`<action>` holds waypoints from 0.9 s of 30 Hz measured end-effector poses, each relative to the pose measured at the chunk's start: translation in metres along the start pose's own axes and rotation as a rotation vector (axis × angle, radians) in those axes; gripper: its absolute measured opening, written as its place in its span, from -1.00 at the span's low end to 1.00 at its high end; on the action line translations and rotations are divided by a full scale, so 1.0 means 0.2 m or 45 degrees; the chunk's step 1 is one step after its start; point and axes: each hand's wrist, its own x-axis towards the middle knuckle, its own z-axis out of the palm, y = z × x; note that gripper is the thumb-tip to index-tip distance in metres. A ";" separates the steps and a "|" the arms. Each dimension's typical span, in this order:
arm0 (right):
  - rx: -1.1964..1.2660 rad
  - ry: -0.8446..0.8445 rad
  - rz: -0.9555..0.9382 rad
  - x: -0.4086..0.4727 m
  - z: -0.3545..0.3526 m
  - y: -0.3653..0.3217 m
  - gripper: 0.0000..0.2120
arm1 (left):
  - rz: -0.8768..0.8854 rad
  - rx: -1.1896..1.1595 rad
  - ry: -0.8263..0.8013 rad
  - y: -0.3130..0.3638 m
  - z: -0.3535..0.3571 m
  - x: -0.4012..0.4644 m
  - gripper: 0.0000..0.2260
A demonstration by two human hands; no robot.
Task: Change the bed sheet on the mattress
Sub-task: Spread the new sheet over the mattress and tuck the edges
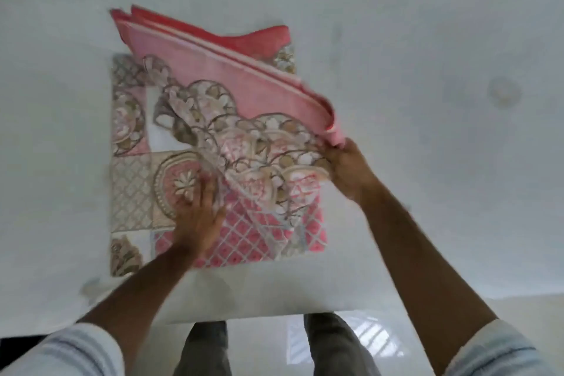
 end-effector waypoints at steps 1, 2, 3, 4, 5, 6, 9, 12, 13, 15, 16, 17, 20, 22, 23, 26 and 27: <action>0.099 0.057 -0.025 -0.03 -0.20 -0.08 -0.75 | -0.073 0.065 -0.079 0.01 -0.02 0.03 -0.34; 0.185 0.143 -0.062 -0.07 -0.44 -0.17 -0.68 | -0.157 0.058 -0.091 0.04 -0.04 0.08 -0.37; 0.251 0.272 -0.102 -0.14 -0.68 -0.24 -0.66 | -0.231 0.059 -0.089 0.09 -0.07 0.13 -0.40; 0.322 0.441 -0.149 -0.21 -0.90 -0.28 -0.69 | -0.266 0.074 -0.089 0.16 -0.11 0.17 -0.45; 0.380 0.660 -0.183 -0.29 -1.12 -0.29 -0.72 | -0.289 0.091 -0.112 0.24 -0.14 0.21 -0.49; 0.412 0.881 -0.221 -0.35 -1.28 -0.27 -0.74 | -0.303 0.121 -0.137 0.32 -0.17 0.23 -0.52; 0.091 1.617 -0.070 -0.53 -1.63 -0.14 -0.72 | -0.250 0.234 -0.186 0.56 -0.17 0.26 -0.45; -0.501 1.886 0.001 -0.58 -1.69 0.07 -0.42 | -0.080 0.276 -0.107 0.69 -0.09 0.24 -0.36; -0.792 1.837 -0.061 -0.58 -1.65 0.11 -0.38 | 0.010 0.305 -0.091 0.73 -0.07 0.24 -0.36; -1.283 1.465 -0.234 -0.53 -1.53 0.19 -0.40 | 0.145 0.348 -0.126 0.83 -0.01 0.22 -0.35; -1.427 1.184 -0.308 -0.50 -1.43 0.21 -0.40 | 0.172 0.369 -0.127 0.87 0.01 0.22 -0.35; -1.522 0.906 -0.337 -0.45 -1.36 0.25 -0.37 | 0.176 0.389 -0.132 0.89 0.03 0.23 -0.35; -1.819 0.349 -0.294 -0.33 -1.18 0.31 -0.27 | 0.146 0.368 -0.149 0.90 0.06 0.25 -0.35; -1.952 0.268 -0.201 -0.27 -1.11 0.34 -0.25 | 0.194 0.311 -0.121 0.86 0.08 0.25 -0.32; -1.995 0.270 -0.159 -0.25 -1.09 0.34 -0.25 | 0.232 0.293 -0.099 0.84 0.08 0.25 -0.31; -2.137 0.286 -0.129 -0.20 -1.01 0.37 -0.27 | 0.309 0.337 -0.023 0.74 0.06 0.24 -0.36; -2.189 0.235 -0.154 -0.17 -0.96 0.38 -0.27 | 0.300 0.341 -0.019 0.70 0.05 0.23 -0.38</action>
